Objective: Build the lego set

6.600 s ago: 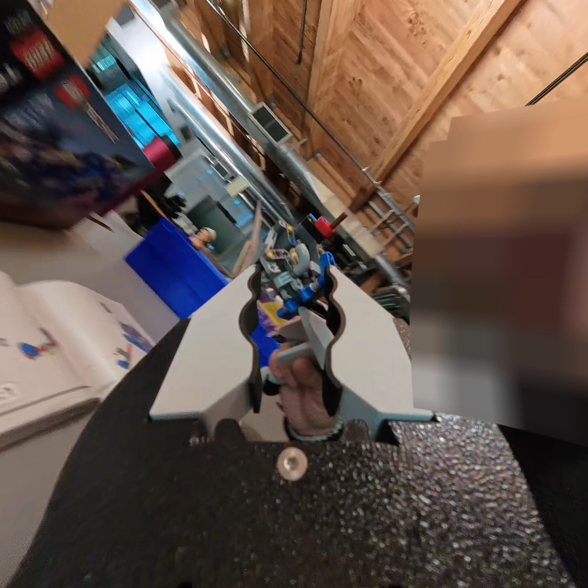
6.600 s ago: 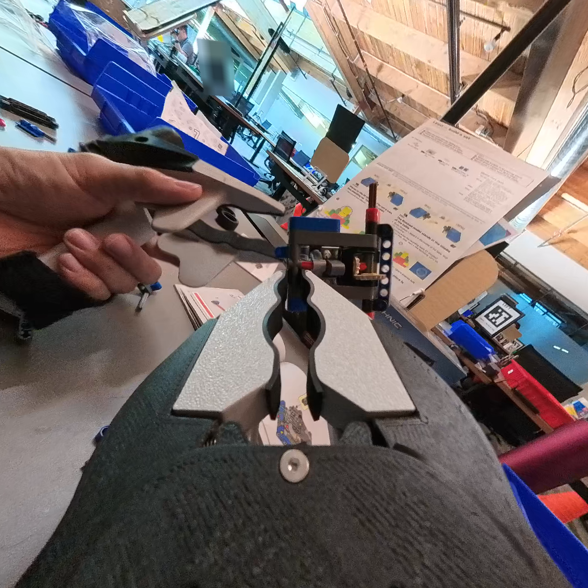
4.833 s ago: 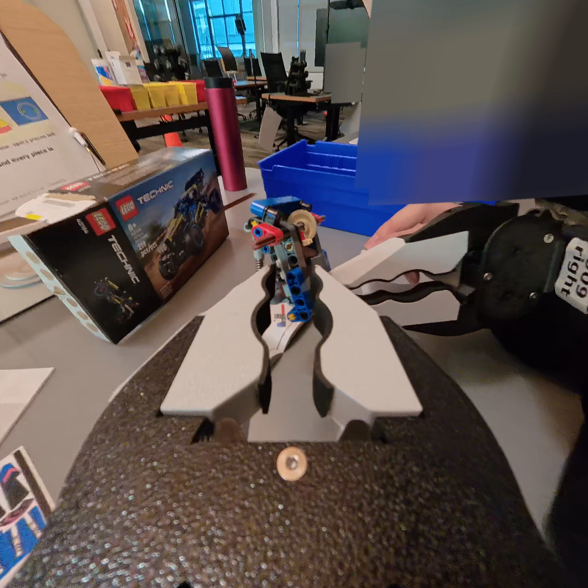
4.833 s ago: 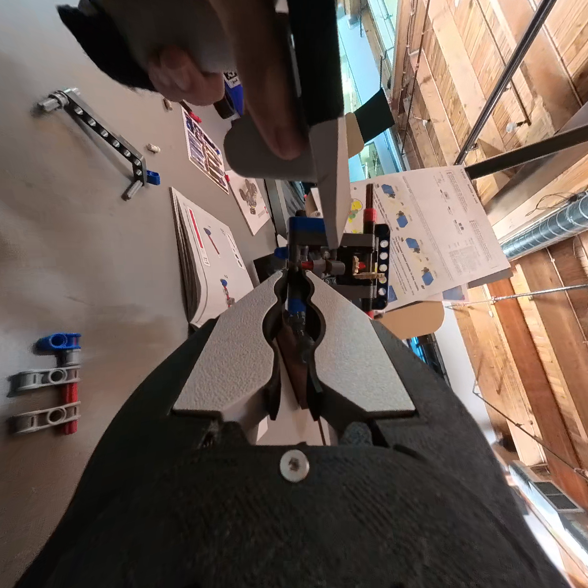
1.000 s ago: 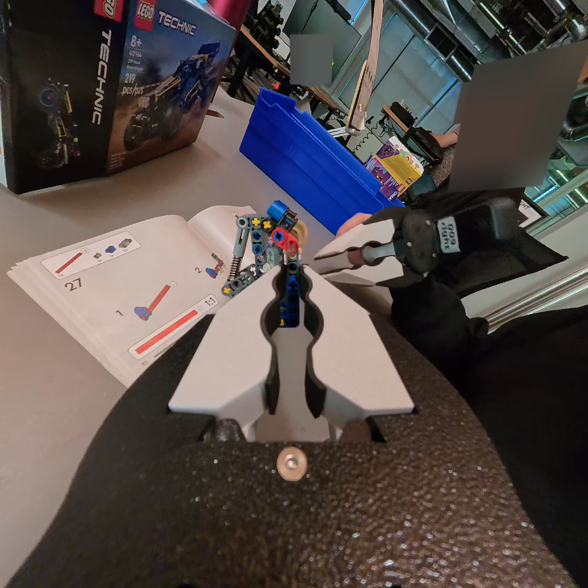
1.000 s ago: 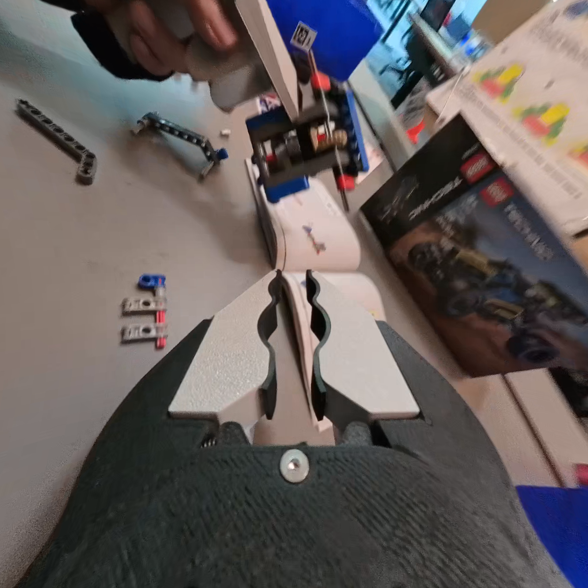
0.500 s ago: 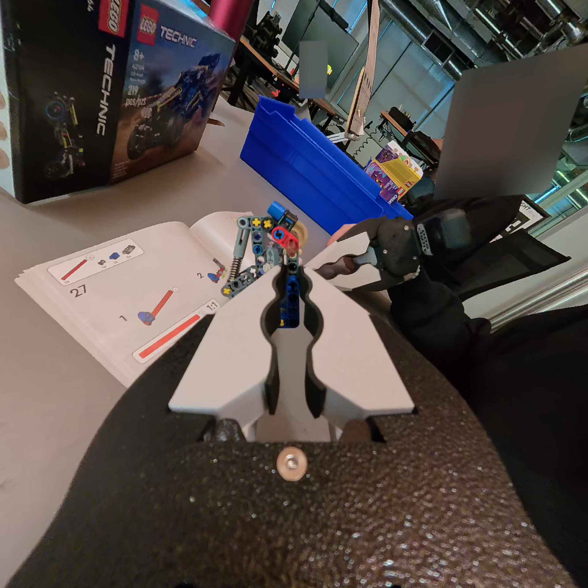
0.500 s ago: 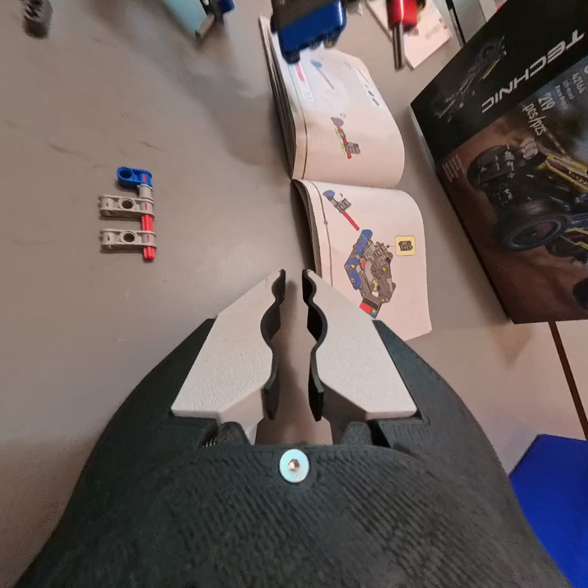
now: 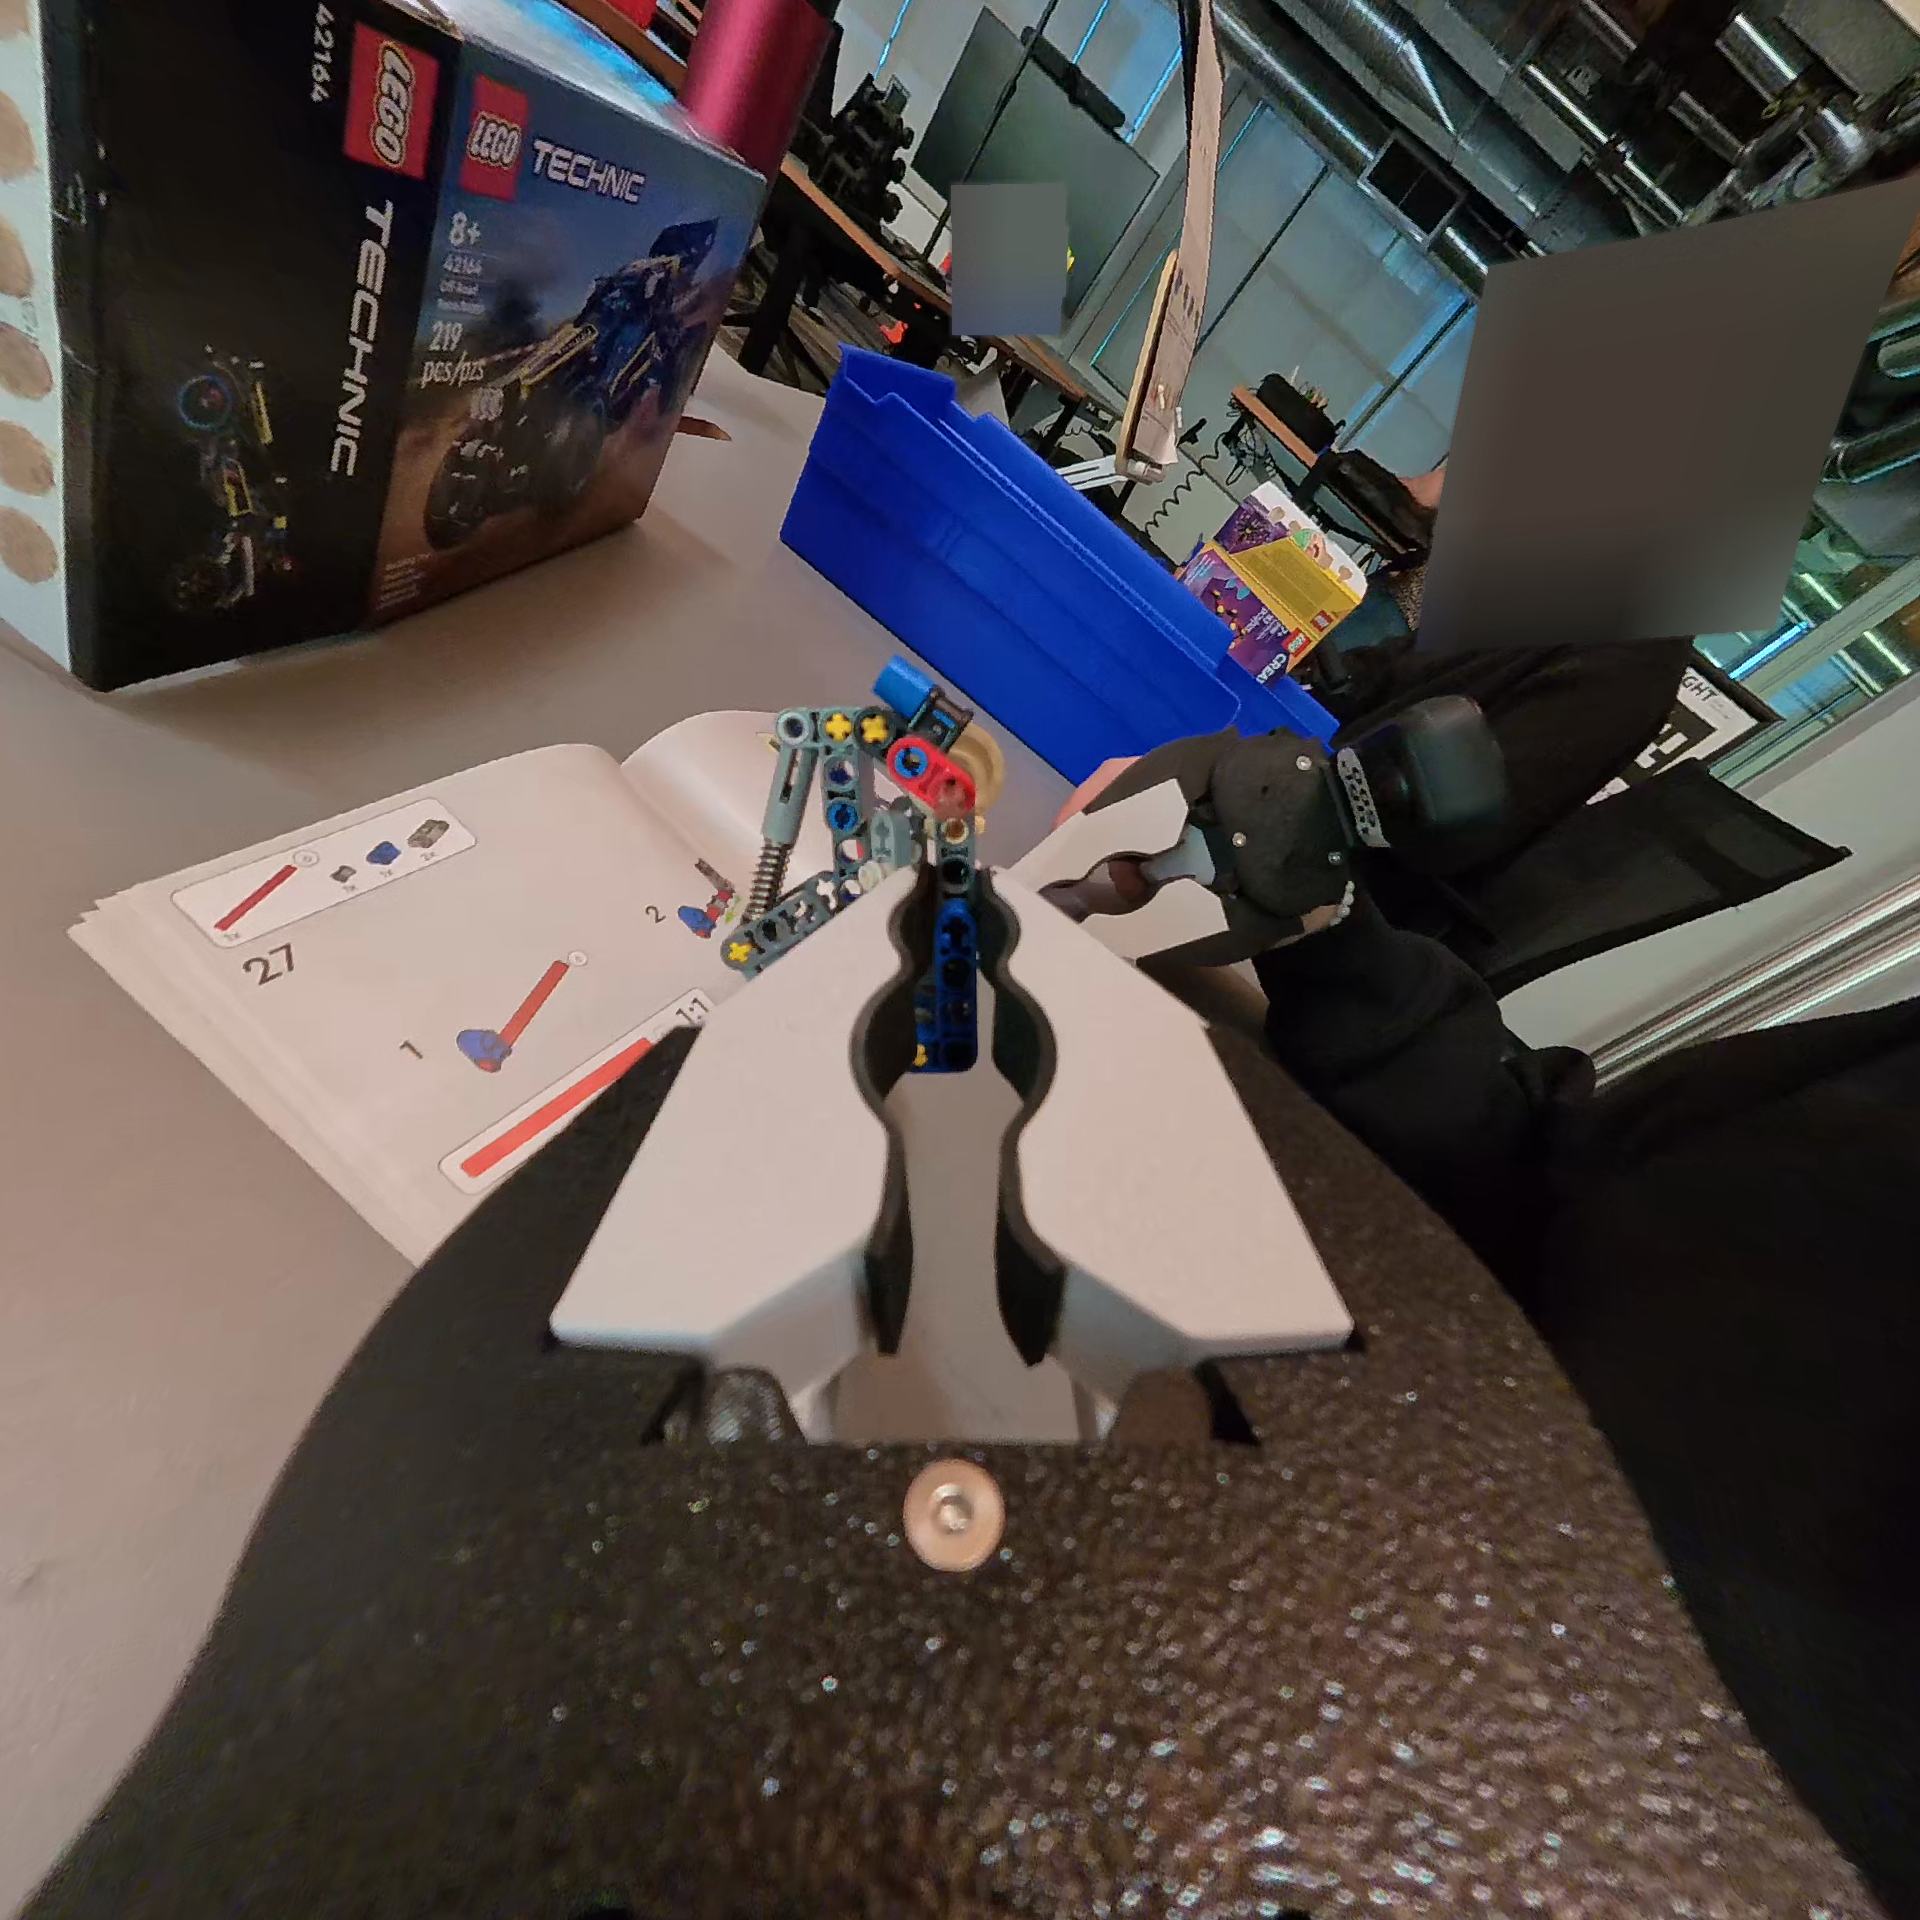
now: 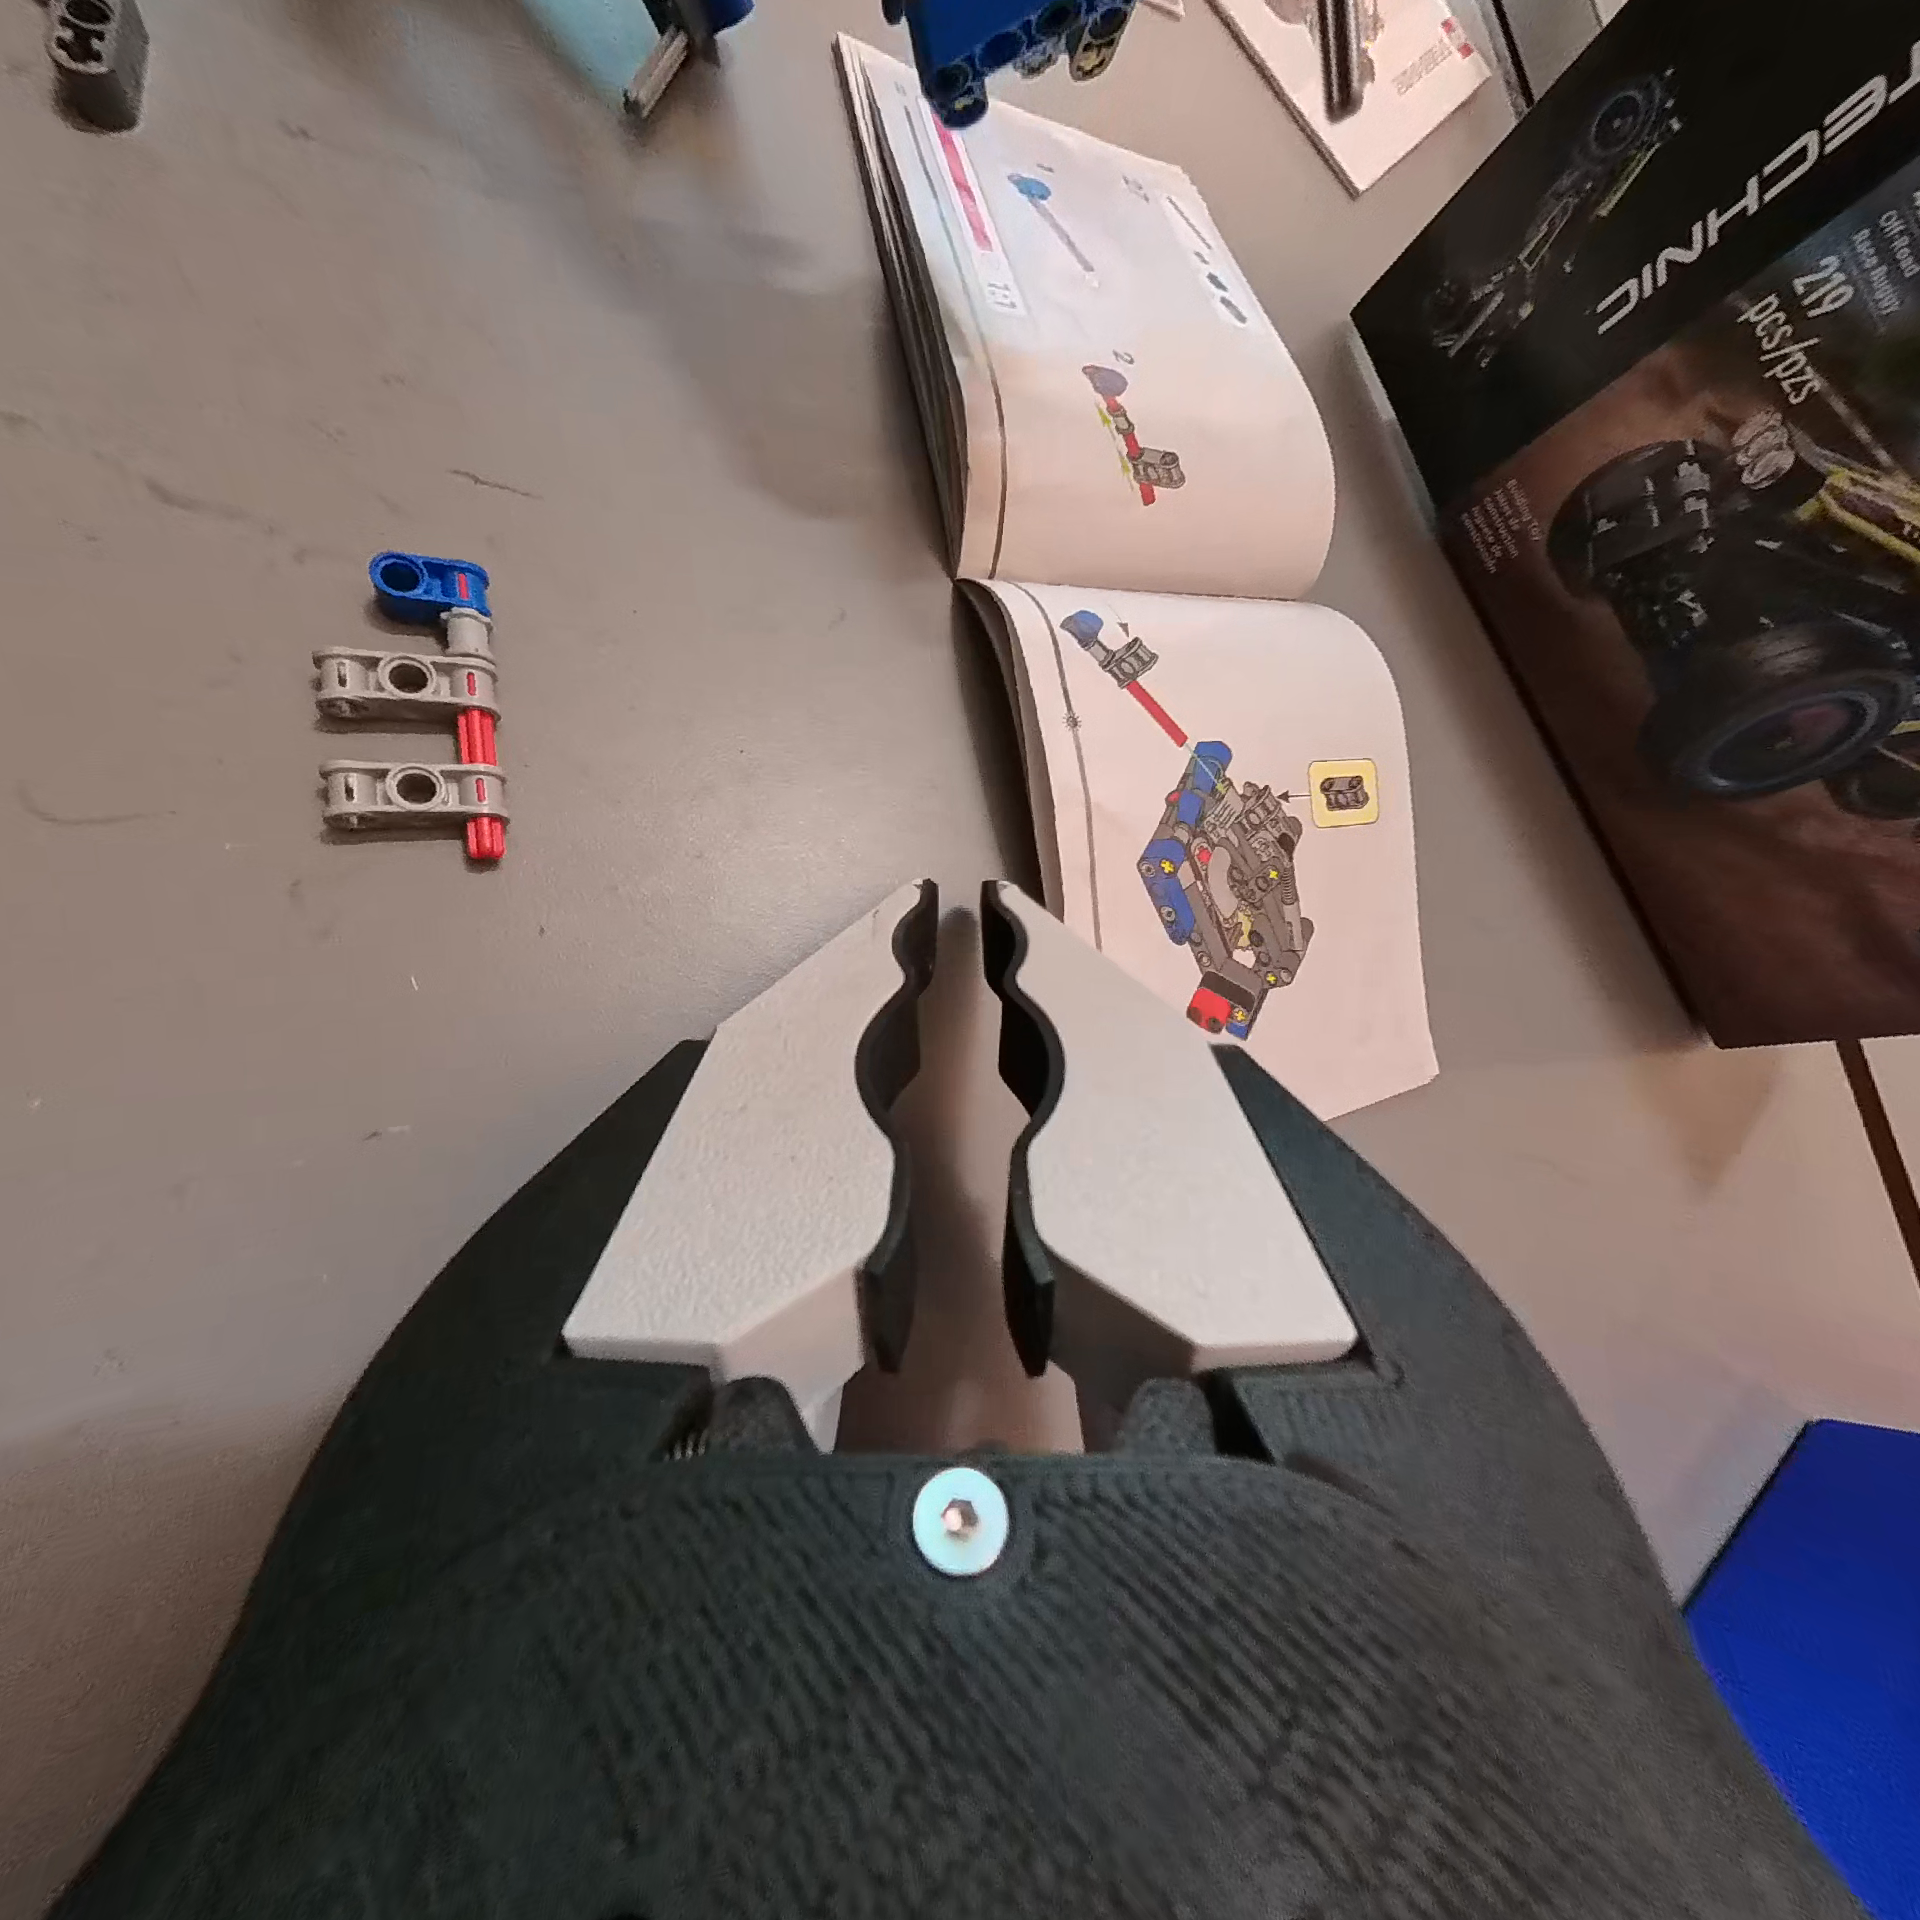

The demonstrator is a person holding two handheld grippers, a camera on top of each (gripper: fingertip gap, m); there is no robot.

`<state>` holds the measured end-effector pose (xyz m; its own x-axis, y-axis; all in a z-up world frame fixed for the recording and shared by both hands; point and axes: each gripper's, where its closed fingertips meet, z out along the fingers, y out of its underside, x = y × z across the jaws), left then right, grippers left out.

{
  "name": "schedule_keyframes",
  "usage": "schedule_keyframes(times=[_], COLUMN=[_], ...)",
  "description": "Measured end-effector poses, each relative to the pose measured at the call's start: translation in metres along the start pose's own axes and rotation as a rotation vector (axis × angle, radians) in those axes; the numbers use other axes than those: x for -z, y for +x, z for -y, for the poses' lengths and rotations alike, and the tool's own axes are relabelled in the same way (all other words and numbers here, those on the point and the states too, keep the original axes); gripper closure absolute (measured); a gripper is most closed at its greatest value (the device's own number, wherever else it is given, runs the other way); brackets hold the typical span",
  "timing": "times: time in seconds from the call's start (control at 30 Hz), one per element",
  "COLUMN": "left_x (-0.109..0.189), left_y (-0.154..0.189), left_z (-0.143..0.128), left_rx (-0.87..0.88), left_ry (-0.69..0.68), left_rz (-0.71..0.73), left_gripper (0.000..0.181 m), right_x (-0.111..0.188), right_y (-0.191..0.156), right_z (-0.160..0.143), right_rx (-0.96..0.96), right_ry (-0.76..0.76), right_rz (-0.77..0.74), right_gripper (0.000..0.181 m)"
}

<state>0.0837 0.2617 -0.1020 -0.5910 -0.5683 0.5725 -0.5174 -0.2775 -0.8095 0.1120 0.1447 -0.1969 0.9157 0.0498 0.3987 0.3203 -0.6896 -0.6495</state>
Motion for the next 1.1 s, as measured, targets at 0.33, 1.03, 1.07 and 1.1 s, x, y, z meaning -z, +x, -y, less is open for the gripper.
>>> schedule_keyframes(times=[0.33,1.03,1.07,1.1], left_x=[-0.0009,0.0064,0.0059,0.0054], left_y=[0.0033,-0.0026,-0.0029,-0.0033], left_z=[0.0006,0.0074,0.0068,0.0059], left_rx=[-0.008,-0.075,-0.088,-0.104], left_ry=[0.002,0.016,0.01,0.002], left_rz=[-0.011,0.058,0.067,0.078], left_gripper=[0.177,0.177,0.177,0.177], right_x=[-0.0013,-0.0016,-0.0016,-0.0016], right_y=[-0.0052,-0.0049,-0.0049,-0.0048], right_z=[0.0008,0.0007,0.0008,0.0007], right_rx=[0.004,-0.054,-0.056,-0.059], right_ry=[0.005,0.024,0.025,0.026], right_rz=[0.027,0.037,0.037,0.038], right_gripper=[0.181,0.181,0.181,0.181])
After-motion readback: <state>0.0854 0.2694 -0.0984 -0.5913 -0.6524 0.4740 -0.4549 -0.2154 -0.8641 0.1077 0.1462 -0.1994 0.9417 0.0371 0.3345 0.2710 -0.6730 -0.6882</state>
